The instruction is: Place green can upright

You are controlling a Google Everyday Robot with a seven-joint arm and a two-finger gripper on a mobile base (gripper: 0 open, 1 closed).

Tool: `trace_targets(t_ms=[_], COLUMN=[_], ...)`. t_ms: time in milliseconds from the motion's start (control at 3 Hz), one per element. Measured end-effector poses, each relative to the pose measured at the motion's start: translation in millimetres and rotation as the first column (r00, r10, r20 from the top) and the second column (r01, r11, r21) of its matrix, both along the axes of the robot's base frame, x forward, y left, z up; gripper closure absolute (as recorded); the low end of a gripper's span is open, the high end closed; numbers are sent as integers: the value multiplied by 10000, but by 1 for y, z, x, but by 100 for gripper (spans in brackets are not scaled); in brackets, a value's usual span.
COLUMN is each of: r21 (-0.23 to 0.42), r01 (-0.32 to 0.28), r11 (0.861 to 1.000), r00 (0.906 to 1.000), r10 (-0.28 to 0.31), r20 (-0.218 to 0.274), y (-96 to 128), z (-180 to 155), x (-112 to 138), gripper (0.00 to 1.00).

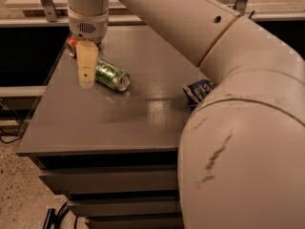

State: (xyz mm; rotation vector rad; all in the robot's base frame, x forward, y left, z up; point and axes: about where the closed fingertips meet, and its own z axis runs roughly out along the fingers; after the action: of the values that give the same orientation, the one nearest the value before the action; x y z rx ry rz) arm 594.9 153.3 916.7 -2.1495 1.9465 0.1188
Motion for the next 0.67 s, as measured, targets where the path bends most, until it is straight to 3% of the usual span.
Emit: trace_targets(t_ms=[667], r21=[32], r01=[-522], r11=[9986], r00=[9952], r10=[517], r20=[835], y=[-27], z=[4], x=[-13], gripper=[0])
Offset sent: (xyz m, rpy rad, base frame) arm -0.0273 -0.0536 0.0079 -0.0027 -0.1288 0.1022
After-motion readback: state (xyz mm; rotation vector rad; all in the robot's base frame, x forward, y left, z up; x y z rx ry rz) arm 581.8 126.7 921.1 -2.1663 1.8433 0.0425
